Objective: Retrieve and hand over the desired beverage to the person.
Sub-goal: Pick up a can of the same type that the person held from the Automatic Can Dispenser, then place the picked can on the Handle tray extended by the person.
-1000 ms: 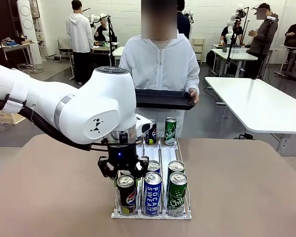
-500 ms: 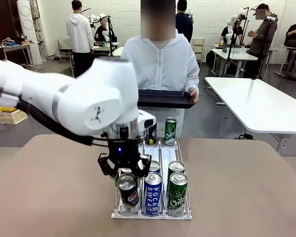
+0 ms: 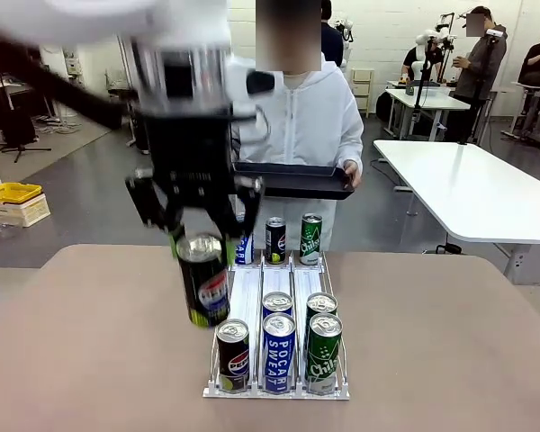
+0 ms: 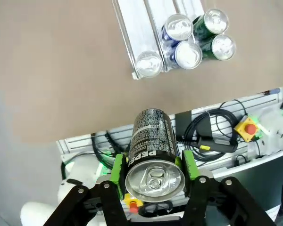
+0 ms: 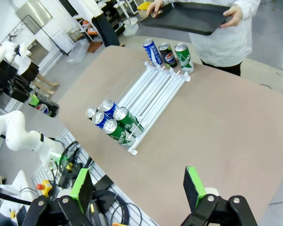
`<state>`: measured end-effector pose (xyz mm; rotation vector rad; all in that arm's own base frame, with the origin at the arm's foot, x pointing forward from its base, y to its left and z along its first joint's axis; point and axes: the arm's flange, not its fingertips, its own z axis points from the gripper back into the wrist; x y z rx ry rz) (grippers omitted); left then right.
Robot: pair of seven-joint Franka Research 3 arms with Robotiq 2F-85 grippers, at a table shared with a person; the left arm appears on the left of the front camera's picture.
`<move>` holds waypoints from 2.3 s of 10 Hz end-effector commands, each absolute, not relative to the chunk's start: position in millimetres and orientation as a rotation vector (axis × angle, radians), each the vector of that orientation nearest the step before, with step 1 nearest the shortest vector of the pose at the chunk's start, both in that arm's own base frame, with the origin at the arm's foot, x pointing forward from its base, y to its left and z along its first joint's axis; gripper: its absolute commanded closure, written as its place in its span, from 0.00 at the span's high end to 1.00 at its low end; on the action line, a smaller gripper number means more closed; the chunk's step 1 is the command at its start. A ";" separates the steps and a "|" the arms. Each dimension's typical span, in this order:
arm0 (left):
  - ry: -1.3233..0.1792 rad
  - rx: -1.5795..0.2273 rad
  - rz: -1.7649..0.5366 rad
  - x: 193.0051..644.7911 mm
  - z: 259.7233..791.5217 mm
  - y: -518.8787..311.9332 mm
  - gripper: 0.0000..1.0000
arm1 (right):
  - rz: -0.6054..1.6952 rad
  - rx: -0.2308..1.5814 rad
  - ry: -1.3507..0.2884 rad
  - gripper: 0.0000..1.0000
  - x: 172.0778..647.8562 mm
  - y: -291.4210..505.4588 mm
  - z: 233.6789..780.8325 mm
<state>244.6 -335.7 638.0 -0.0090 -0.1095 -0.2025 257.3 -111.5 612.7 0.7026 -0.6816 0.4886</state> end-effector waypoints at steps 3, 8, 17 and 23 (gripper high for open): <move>-0.109 -0.025 -0.514 324.0 675.5 -338.7 0.00 | 0.502 0.725 -0.699 1.00 257.5 -111.2 612.2; -0.103 -0.028 -0.593 362.5 670.8 -345.7 0.00 | 0.502 0.725 -0.699 1.00 257.5 -111.2 612.2; -0.103 -0.028 -0.593 362.5 670.8 -345.7 0.00 | 0.502 0.725 -0.699 1.00 257.5 -111.2 612.2; -0.103 -0.028 -0.593 362.5 670.8 -345.7 0.00 | 0.502 0.725 -0.699 1.00 257.5 -111.2 612.2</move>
